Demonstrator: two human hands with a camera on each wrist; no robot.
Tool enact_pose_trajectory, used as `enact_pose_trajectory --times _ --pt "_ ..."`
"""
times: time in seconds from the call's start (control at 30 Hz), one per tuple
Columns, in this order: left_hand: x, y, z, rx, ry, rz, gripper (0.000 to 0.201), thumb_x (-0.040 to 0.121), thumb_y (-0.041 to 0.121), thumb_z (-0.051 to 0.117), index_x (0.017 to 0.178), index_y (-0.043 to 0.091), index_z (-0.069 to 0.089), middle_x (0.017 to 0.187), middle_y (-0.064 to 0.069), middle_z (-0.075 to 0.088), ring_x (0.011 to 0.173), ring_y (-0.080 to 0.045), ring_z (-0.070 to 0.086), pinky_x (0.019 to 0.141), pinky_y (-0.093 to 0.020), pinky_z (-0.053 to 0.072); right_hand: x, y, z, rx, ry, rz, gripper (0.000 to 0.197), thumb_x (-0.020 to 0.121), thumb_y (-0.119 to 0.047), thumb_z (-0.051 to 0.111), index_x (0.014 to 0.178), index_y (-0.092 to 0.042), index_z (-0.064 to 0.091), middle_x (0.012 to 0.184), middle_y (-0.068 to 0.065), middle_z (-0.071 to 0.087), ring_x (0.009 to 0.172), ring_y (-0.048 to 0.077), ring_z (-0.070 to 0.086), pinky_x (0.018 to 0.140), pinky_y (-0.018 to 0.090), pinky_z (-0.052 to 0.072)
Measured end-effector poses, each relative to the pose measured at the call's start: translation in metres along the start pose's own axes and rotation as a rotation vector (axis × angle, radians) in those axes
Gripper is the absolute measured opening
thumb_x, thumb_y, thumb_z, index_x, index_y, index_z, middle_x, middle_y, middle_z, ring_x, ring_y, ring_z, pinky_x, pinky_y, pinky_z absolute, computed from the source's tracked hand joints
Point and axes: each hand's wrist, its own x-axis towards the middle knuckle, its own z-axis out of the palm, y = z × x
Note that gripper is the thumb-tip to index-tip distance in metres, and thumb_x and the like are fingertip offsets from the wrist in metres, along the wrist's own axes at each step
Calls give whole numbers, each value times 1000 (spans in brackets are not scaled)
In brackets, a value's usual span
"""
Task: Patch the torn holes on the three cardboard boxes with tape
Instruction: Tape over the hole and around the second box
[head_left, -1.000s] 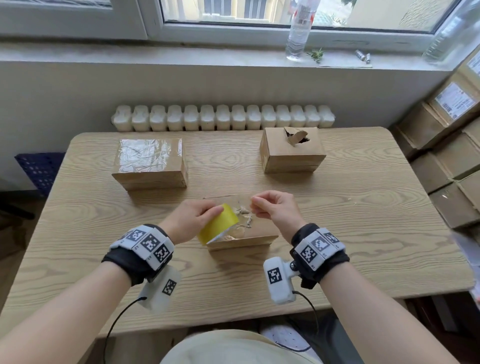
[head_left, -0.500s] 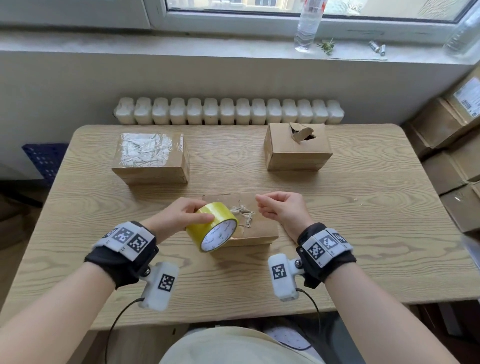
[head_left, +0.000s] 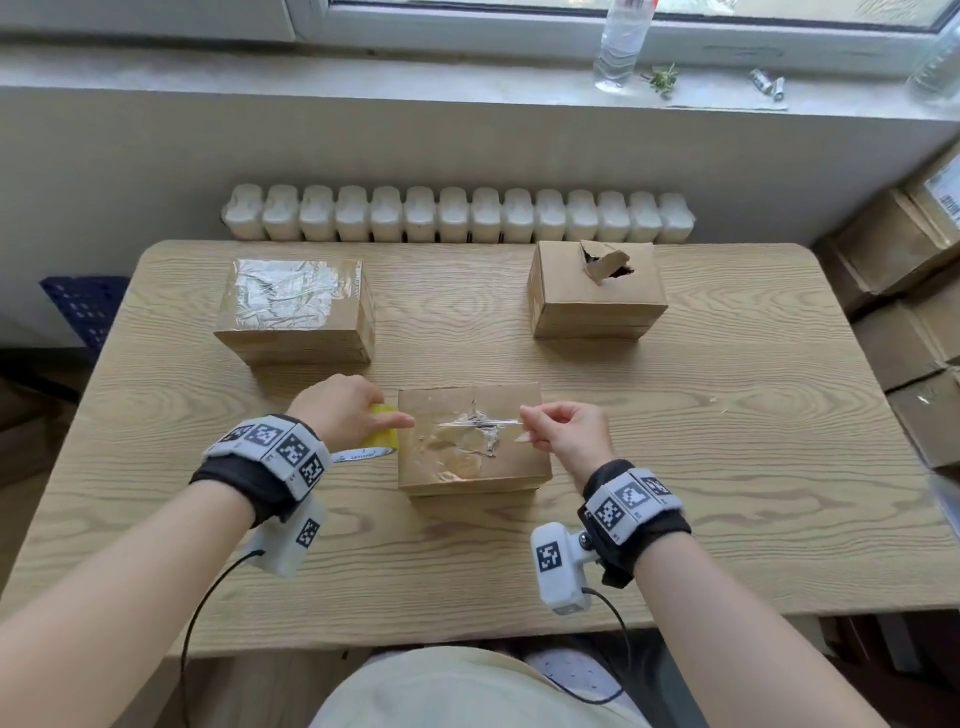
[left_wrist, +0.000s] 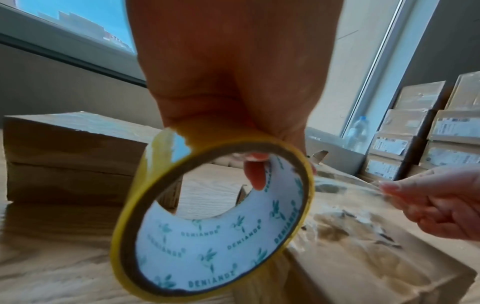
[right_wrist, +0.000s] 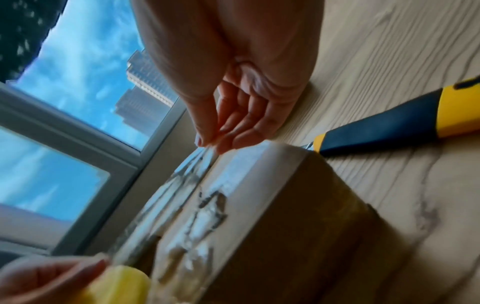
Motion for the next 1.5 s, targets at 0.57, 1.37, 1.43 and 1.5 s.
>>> enact_pose_trajectory --times 0.57,1.37,1.43,1.5 --pt "5 26 14 517 -4 7 58 90 67 28 71 17 50 60 3 40 65 -20 50 57 -28 38 10 26 16 -636 159 -313 15 88 -28 64 87 -13 62 85 1 61 82 19 57 68 27 39" --pt "10 27 15 360 36 0 57 86 69 38 67 16 45 73 0 56 72 -23 55 61 -29 40 7 43 43 -1346 -355 -768 75 90 -63 11 150 -20 -2 155 -9 -10 144 7 -5 116 32 -5" --pt "9 20 13 260 62 34 47 89 63 40 96 18 52 84 -2 62 85 -25 61 65 -31 40 9 45 43 -1358 -361 -755 75 89 -63 10 149 -21 -5 154 -10 -13 142 5 -8 115 30 -8" --pt "7 13 10 159 27 83 39 90 57 44 117 28 50 83 2 58 91 -24 61 68 -30 40 9 44 42 -1351 -370 -745 74 90 -63 11 149 -22 -7 153 -11 -15 141 3 -12 115 29 -10"
